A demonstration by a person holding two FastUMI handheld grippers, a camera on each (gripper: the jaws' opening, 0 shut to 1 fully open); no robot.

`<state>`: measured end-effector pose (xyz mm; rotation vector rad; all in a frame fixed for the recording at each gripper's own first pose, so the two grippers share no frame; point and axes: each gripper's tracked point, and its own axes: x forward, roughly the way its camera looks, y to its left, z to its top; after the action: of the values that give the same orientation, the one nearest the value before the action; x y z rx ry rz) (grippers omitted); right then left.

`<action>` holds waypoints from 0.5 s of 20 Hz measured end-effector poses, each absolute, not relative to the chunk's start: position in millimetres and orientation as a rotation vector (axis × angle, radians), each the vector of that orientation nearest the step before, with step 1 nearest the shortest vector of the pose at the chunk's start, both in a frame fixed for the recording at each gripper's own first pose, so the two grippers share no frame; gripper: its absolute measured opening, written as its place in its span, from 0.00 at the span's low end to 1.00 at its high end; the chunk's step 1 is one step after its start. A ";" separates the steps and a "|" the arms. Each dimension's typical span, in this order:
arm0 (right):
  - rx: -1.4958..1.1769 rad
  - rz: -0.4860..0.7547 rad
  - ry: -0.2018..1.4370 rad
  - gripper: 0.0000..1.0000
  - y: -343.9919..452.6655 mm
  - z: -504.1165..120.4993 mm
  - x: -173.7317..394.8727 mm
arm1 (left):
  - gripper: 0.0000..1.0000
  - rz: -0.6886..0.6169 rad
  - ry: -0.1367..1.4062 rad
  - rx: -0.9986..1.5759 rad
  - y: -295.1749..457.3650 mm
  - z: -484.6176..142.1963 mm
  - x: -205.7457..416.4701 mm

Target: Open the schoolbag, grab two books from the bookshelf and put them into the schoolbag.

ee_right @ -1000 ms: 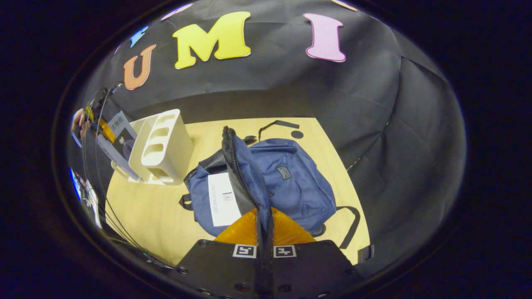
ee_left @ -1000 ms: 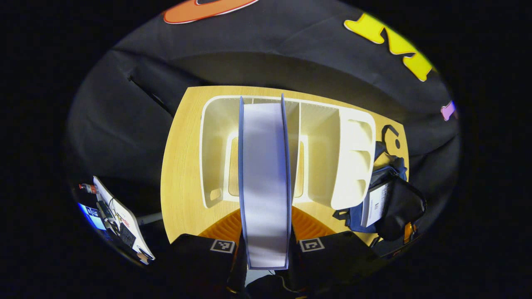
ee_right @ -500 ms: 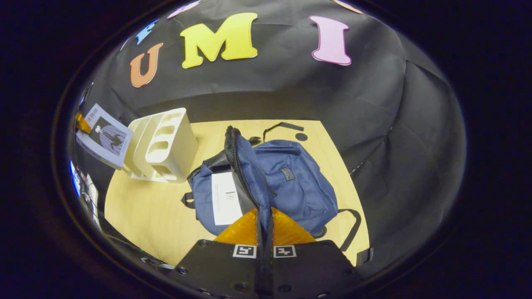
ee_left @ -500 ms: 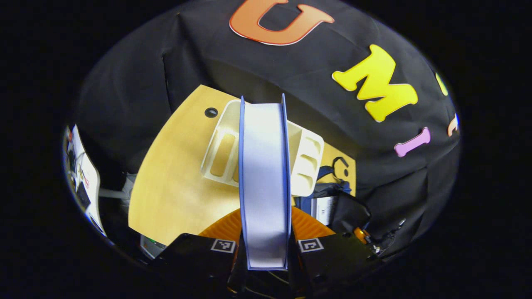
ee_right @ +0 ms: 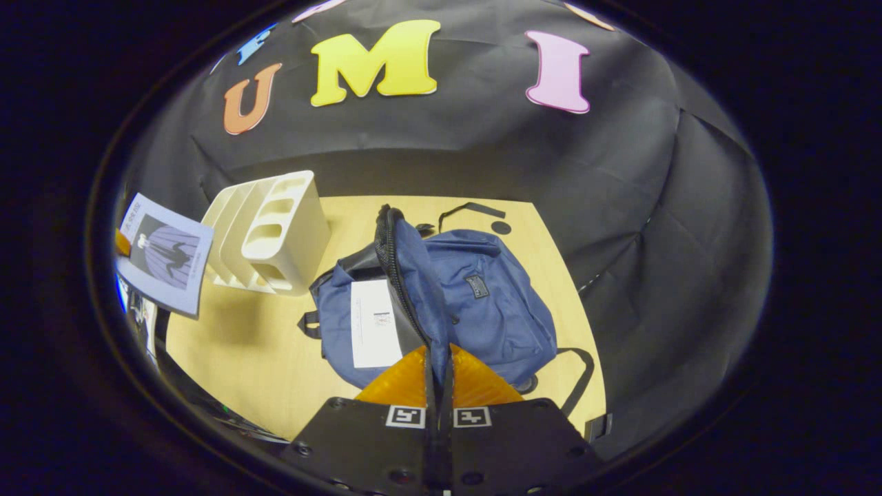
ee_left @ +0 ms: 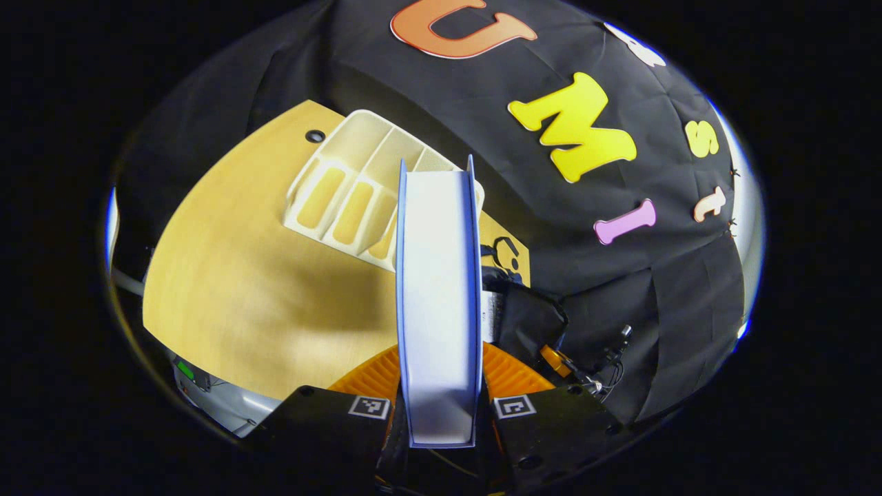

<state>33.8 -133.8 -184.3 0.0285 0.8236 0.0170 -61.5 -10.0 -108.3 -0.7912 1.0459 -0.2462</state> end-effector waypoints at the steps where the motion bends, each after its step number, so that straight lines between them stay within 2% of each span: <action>1: 0.027 0.017 0.824 0.00 -133.8 -185.9 33.1 | 0.41 -0.273 1.044 -0.804 -21.9 -111.9 -65.7; 10: 0.012 0.001 0.833 0.00 -139.6 -183.2 35.0 | 0.41 -0.457 1.067 -0.884 -131.5 -156.0 -73.8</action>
<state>35.0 -139.6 -183.2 0.0118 0.8327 0.0010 -73.8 -131.5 -156.0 -0.8845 1.0667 -0.4570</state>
